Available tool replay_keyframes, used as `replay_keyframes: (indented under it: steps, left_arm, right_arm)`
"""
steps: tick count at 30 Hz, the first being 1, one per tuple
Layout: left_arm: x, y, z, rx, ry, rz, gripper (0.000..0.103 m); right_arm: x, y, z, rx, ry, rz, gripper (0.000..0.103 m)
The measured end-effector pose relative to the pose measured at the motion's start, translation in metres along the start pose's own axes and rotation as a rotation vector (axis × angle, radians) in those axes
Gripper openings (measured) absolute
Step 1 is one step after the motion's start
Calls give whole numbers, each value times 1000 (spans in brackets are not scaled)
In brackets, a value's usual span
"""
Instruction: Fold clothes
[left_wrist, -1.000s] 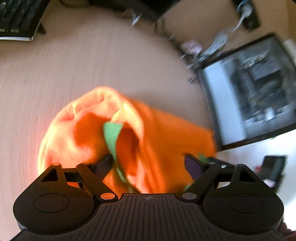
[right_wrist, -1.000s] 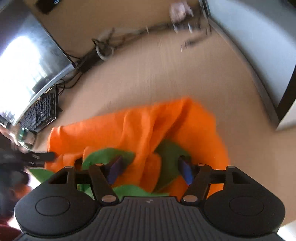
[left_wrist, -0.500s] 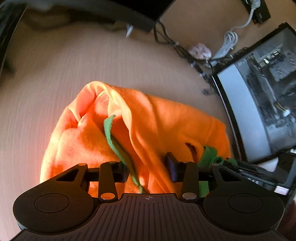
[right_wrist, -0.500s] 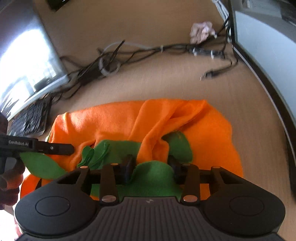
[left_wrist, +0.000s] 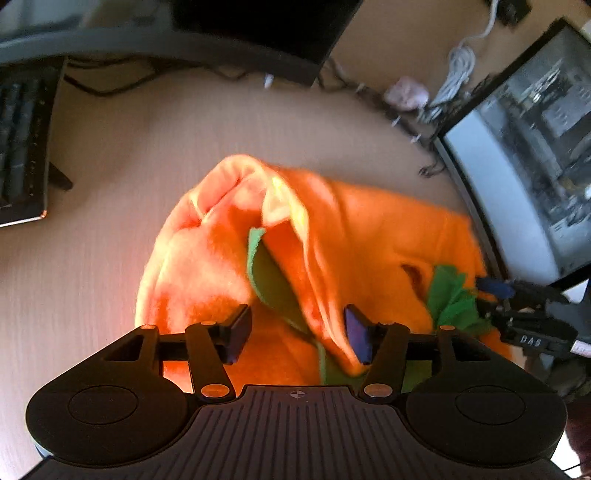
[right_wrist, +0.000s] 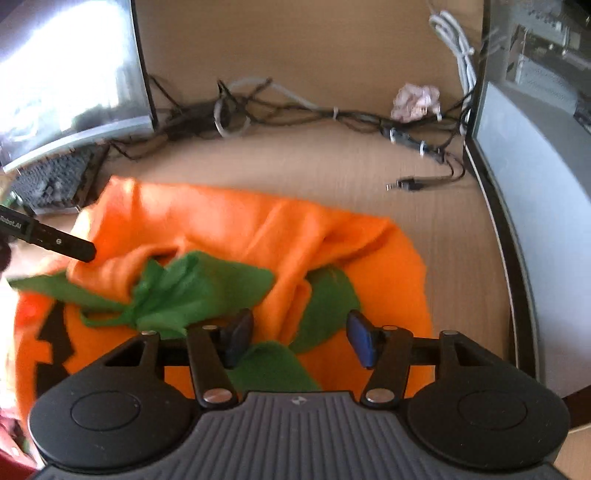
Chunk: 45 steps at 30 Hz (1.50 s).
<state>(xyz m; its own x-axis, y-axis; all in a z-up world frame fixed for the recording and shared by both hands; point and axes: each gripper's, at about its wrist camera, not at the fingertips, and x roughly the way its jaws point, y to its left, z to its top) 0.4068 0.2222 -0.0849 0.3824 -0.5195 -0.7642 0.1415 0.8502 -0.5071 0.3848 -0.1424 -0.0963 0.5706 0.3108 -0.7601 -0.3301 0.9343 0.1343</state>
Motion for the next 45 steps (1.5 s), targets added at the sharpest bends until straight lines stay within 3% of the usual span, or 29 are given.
replay_keyframes:
  steps: [3,5,10,13,17,22,26,29,32,34,36,39,41,45]
  left_arm:
    - [-14,1,4,-71,-49,-91,67]
    - [-15,2,7,-101,-50,-119,68]
    - [6,-5,5,-82,-12,-47,70]
    - [9,-12,9,-69,-33,-29,69]
    - [-13,-29,15,-11,-89,-71,73]
    - [-24,-40,-3,-6,-67,-102,81]
    - [-33,-42,-39,-36,-22,-119,82]
    - [-36,-38,-66,-77,11,-181,85]
    - [-32,-28,-81,-151,12,-224,87]
    - [-29,-23,-86,-198,9,-239,87]
    - [-30,-26,-84,-208,-19,-258,87]
    - [-47,-33,-80,-167,-83,-352,90]
    - [-52,-34,-78,-140,-85,-337,95]
    - [-60,-34,-75,-91,-82,-288,95]
  right_arm:
    - [-10,-10,11,108,-16,51,57]
    - [-10,-17,11,160,-16,53,64]
    - [1,-24,11,228,-16,-21,68]
    - [-3,-8,24,96,-94,-18,68]
    - [-3,15,50,-123,-169,50,68]
    - [48,36,86,-251,-74,223,73]
    - [97,45,102,-342,14,245,73]
    - [117,46,103,-337,108,300,59]
    - [117,58,92,-393,134,291,42]
    - [114,63,92,-409,118,248,16]
    - [110,65,100,-408,93,215,12]
    - [97,65,118,-412,36,197,11]
    - [86,65,126,-411,-8,179,10]
    - [40,80,116,-476,-102,168,10]
